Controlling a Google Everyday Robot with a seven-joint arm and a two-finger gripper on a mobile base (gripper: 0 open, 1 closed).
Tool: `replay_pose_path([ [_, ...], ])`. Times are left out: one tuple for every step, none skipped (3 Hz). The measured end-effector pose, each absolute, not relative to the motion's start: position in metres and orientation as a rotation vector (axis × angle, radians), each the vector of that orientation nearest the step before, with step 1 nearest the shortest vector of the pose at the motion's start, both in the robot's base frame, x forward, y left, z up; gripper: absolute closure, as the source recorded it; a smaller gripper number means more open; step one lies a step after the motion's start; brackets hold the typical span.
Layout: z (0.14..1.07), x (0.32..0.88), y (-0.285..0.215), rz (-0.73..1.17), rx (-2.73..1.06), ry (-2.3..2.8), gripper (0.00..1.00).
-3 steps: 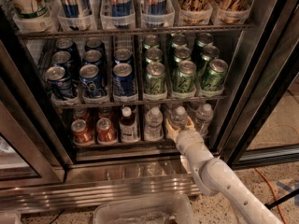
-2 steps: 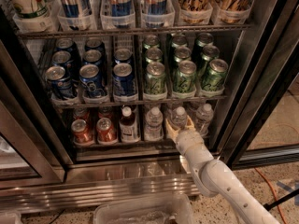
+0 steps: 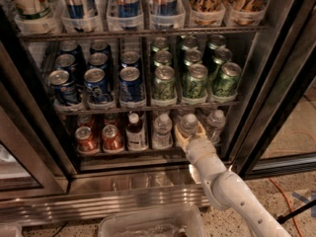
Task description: Pick water bottle from bottom shelf of fridge
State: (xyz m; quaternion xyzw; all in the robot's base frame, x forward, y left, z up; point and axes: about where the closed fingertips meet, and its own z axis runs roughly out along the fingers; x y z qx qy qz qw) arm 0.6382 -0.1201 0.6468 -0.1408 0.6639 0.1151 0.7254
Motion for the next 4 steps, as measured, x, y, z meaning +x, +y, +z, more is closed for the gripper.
replay_pose_path([
  [0.652, 0.633, -0.12, 0.248, -0.322, 1.448, 1.0],
  [0.66, 0.626, -0.119, 0.242, -0.341, 1.429, 1.0],
  [0.681, 0.611, -0.117, 0.23, -0.398, 1.394, 1.0],
  [0.678, 0.609, -0.117, 0.234, -0.402, 1.396, 1.0],
])
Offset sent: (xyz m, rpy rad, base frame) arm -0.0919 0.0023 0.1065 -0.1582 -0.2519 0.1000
